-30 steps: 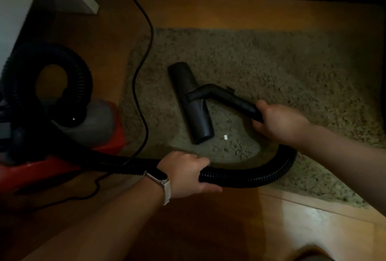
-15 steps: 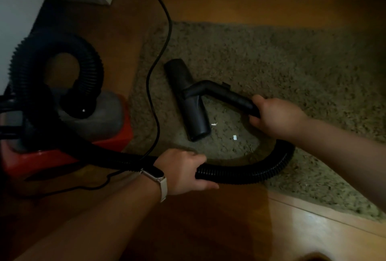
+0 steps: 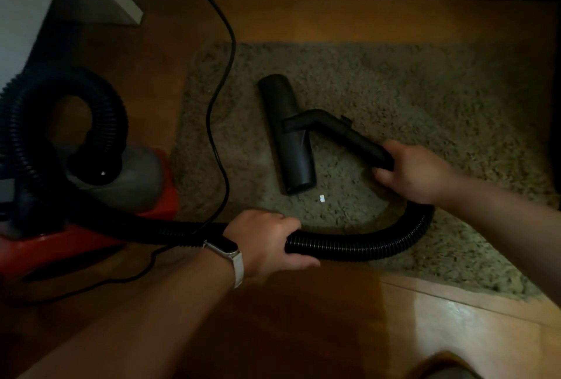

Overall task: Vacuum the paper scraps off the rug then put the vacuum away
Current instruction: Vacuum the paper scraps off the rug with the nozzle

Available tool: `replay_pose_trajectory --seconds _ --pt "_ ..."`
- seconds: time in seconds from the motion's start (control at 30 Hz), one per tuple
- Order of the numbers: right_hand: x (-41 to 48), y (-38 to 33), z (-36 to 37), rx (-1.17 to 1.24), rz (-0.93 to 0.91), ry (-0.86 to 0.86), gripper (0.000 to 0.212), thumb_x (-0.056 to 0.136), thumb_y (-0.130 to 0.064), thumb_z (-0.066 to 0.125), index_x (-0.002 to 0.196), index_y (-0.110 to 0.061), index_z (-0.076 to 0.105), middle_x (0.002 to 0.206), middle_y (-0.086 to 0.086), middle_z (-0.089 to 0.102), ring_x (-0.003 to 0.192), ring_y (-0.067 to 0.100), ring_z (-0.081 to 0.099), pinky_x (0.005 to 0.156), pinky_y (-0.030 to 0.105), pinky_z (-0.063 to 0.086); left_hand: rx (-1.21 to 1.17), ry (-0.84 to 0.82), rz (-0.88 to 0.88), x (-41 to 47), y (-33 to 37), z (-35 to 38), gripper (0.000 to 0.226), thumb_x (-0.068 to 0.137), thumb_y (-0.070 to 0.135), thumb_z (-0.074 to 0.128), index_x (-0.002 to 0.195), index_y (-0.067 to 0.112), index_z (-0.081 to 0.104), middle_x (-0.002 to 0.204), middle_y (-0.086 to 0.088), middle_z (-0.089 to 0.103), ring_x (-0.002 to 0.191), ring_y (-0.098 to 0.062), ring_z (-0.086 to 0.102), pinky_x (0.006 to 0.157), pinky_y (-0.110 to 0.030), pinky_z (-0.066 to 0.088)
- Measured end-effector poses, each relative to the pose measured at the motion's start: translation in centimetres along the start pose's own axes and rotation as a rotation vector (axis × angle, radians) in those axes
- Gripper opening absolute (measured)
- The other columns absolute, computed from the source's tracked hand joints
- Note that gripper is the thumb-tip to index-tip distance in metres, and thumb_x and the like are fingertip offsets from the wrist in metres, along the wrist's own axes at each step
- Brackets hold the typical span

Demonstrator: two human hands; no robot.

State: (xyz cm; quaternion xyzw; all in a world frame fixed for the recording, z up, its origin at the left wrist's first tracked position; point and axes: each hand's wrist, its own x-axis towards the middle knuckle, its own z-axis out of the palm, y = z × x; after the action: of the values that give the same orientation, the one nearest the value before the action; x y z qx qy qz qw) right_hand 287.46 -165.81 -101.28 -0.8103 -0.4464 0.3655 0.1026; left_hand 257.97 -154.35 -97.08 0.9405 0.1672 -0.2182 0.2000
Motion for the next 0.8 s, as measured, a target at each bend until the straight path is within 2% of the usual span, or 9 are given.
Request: replay_pose_trajectory --seconds 0.1,0.2,0.3,0.4,0.53,0.63,0.7,0.8 --pt "-0.3 0.2 -0.2 0.032 0.031 0.044 0.017 0.089 -0.042 0.065 0.097 -0.034 0.053 0.075 -0.005 0.062 0.066 0.011 0.060 0.053 0.028 0.042 -0.012 -0.003 -0.001 -0.1 0.0 -0.3 0.067 0.070 0.092 0.027 0.094 0.035 0.054 0.079 0.014 0.054 0.069 -0.002 0.052 0.067 -0.027 0.050" --pt "-1.0 0.7 -0.6 0.045 0.080 0.079 0.020 0.088 -0.043 0.066 0.101 -0.034 0.054 0.077 -0.003 0.063 0.066 0.013 0.061 0.054 0.029 0.046 -0.021 0.025 0.010 -0.2 0.1 -0.6 0.065 0.072 0.091 0.031 0.095 0.035 0.054 0.079 0.014 0.054 0.069 -0.003 0.053 0.066 -0.027 0.049" --pt "-2.2 1.6 -1.4 0.044 0.108 0.056 0.020 0.088 -0.040 0.068 0.101 -0.036 0.053 0.077 -0.001 0.065 0.066 0.017 0.064 0.059 0.036 0.053 -0.013 0.065 0.058 0.4 0.9 -0.7 0.064 0.074 0.089 0.031 0.094 0.034 0.055 0.077 0.015 0.054 0.067 -0.003 0.054 0.063 -0.028 0.053" --pt "-3.7 2.4 -2.1 0.013 0.093 -0.011 0.018 0.088 -0.036 0.070 0.096 -0.035 0.054 0.074 -0.001 0.065 0.065 0.016 0.064 0.061 0.039 0.054 -0.002 0.064 0.111 1.3 2.1 -0.7 0.061 0.075 0.088 0.032 0.092 0.033 0.053 0.076 0.015 0.052 0.067 -0.005 0.055 0.063 -0.031 0.055" --pt "-5.7 3.6 -2.2 -0.054 0.084 -0.037 0.023 0.087 -0.035 0.072 0.105 -0.032 0.057 0.077 -0.004 0.064 0.067 0.012 0.062 0.061 0.035 0.052 0.018 0.071 0.171 2.1 3.2 -0.3 0.063 0.076 0.089 0.033 0.093 0.031 0.054 0.079 0.014 0.056 0.068 -0.008 0.058 0.064 -0.032 0.055" --pt "-7.1 4.7 -2.2 -0.049 0.108 -0.003 0.030 0.087 -0.034 0.072 0.111 -0.031 0.056 0.075 -0.004 0.065 0.064 0.011 0.063 0.061 0.038 0.055 0.036 0.079 0.196 2.3 4.1 -0.1 0.063 0.077 0.089 0.034 0.093 0.031 0.055 0.080 0.014 0.057 0.069 -0.009 0.059 0.064 -0.032 0.055" --pt "-7.9 5.3 -1.9 -0.100 0.116 0.018 0.033 0.086 -0.035 0.073 0.113 -0.032 0.056 0.072 -0.005 0.064 0.061 0.009 0.062 0.057 0.035 0.054 0.052 0.065 0.215 2.5 4.6 -0.1 0.065 0.077 0.089 0.033 0.094 0.030 0.055 0.081 0.013 0.059 0.070 -0.010 0.060 0.064 -0.033 0.054" --pt "-8.6 5.7 -1.3 -0.193 0.181 0.001 0.032 0.086 -0.040 0.070 0.113 -0.035 0.053 0.074 -0.007 0.061 0.063 0.010 0.060 0.060 0.036 0.054 0.065 0.017 0.237 2.7 5.2 0.0 0.065 0.078 0.087 0.036 0.098 0.029 0.055 0.083 0.011 0.060 0.071 -0.012 0.061 0.065 -0.032 0.053"
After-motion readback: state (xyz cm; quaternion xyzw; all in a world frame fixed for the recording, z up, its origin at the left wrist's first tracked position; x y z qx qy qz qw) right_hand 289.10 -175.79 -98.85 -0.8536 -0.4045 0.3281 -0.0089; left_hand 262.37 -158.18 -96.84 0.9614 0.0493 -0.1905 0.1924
